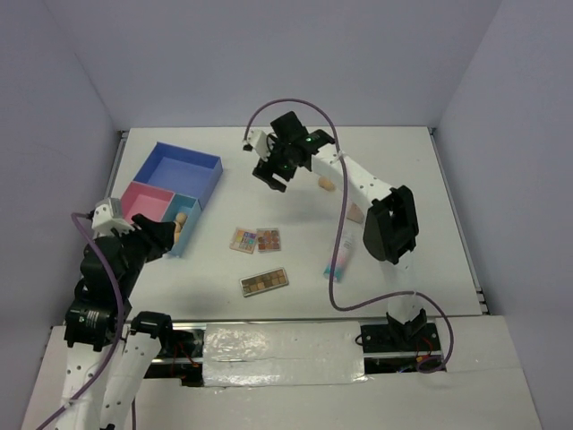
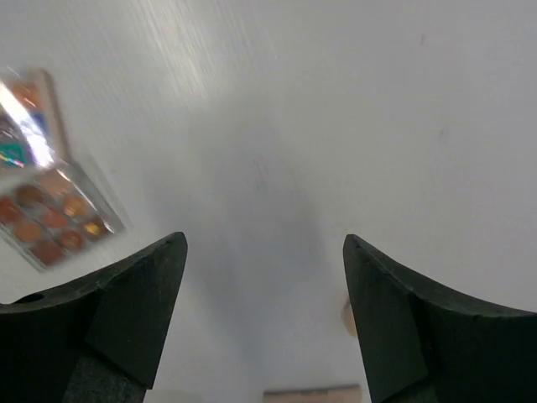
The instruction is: Organize the makeup
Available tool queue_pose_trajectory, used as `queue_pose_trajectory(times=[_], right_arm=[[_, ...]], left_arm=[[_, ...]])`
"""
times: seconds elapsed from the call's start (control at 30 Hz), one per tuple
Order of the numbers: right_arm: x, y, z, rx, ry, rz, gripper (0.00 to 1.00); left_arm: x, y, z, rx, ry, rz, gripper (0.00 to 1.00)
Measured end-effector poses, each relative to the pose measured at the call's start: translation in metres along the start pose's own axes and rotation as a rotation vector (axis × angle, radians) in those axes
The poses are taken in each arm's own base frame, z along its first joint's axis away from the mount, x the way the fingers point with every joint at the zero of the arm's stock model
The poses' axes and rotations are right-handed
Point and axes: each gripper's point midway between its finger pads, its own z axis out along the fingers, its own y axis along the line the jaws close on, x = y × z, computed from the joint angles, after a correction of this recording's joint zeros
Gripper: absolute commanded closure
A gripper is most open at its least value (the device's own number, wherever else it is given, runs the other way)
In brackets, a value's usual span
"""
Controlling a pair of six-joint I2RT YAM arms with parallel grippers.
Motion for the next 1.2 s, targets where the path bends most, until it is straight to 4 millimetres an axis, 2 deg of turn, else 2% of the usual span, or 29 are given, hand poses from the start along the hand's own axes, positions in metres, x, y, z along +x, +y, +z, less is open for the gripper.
queue_pose_trajectory(times=[0.17,0.27,0.33,0.5,0.7,0.97,1.17,1.2], right_arm=[[0.106,-0.034,0.013,0.063,0.325,0.067,0.24],[0.144,-0.055,0.01,0.126,0.431,0.084,0.27],[0.16,-0.067,0.004,0.166,0.478,0.086,0.27],[0.178,-0.087,0.002,0.236,0.532,0.08,0.28],[0.214,-0.086,0.021,0.206,0.6,0.101,0.3],[0.218,-0.1,0.027,0.229,0.583,0.097,0.47],[0.216,-0.1,0.031,0.206,0.558,0.101,0.7],[0.215,-0.099,0.031,0.202,0.554,0.101,0.76]], left_arm=[[0.007,-0.003,0.014,0.015,0.032,0.0,0.35],[0.013,-0.003,0.022,0.022,0.055,0.0,0.34],[0.017,-0.003,0.026,0.025,0.064,0.0,0.33],[0.03,0.002,0.034,0.021,0.093,-0.002,0.32],[0.041,0.006,0.038,0.015,0.113,-0.023,0.32],[0.041,0.006,0.042,0.011,0.119,-0.023,0.32],[0.042,0.007,0.043,0.008,0.124,-0.023,0.32],[0.042,0.007,0.043,0.008,0.124,-0.023,0.32]])
